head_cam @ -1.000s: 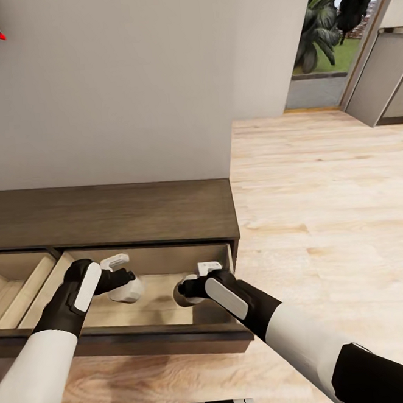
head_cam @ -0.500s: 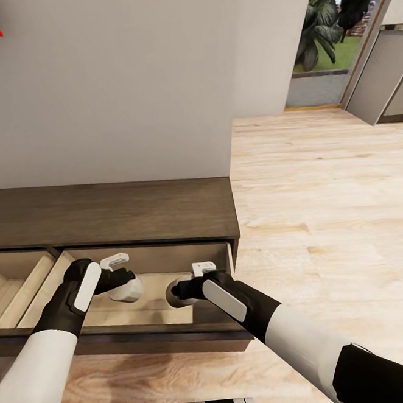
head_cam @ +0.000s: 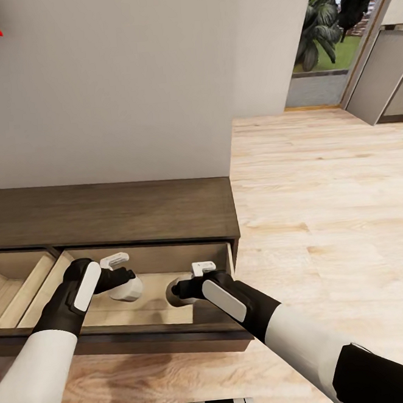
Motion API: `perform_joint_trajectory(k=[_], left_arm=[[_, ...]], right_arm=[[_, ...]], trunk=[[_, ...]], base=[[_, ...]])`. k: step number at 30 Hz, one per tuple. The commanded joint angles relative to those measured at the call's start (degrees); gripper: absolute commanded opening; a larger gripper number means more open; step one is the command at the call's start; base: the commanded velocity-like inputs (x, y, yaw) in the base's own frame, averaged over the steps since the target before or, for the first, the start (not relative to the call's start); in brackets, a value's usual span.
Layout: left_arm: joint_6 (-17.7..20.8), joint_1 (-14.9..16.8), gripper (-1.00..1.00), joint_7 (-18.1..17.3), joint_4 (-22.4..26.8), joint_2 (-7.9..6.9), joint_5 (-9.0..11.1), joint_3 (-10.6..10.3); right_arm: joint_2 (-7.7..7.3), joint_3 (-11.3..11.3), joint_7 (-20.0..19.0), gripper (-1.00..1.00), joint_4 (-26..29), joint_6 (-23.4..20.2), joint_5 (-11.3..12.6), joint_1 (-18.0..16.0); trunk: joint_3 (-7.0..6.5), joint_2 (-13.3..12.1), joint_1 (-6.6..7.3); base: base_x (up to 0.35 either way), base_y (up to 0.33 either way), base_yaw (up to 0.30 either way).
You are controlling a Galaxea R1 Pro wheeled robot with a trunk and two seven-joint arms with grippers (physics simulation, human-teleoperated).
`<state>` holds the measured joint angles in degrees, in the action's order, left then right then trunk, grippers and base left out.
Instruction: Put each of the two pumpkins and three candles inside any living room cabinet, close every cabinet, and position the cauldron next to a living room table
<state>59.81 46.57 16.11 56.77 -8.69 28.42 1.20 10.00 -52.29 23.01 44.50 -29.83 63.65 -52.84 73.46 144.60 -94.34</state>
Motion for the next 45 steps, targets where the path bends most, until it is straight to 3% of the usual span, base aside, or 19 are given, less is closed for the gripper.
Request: perform_joint_trajectory(k=[1, 12, 14, 19, 45], left_arm=[[0.19, 0.02, -1.00, 0.38, 0.07, -0.01, 0.50, 0.03], [0.19, 0.02, -1.00, 0.41, 0.02, -0.01, 0.50, 0.03], [0.19, 0.02, -1.00, 0.41, 0.01, -0.04, 0.50, 0.03], [0.19, 0.02, -1.00, 0.41, 0.01, -0.02, 0.50, 0.03], [0.19, 0.02, -1.00, 0.41, -0.45, -0.01, 0.50, 0.03]], right_arm=[[0.00, -0.17, 0.61, -1.00, 0.05, 0.22, 0.75, -0.06], [0.00, -0.20, 0.54, -1.00, 0.10, 1.29, 0.76, -0.05], [0.00, -0.30, 0.45, -1.00, 0.23, 4.27, 0.81, -0.01], [0.00, -0.43, 0.41, -1.00, 0.24, 7.01, 1.05, -0.01], [0.00, -1.23, 0.31, -1.00, 0.24, 7.63, 1.20, 0.02]], trunk=[[0.05, 0.02, 0.01], [0.05, 0.02, 0.01], [0.05, 0.02, 0.01], [0.05, 0.02, 0.01], [0.05, 0.02, 0.01]], base=[[0.000, 0.059, 0.000], [0.000, 0.040, 0.000], [0.000, 0.002, 0.000], [0.000, 0.000, 0.000], [0.000, 0.062, 0.000]])
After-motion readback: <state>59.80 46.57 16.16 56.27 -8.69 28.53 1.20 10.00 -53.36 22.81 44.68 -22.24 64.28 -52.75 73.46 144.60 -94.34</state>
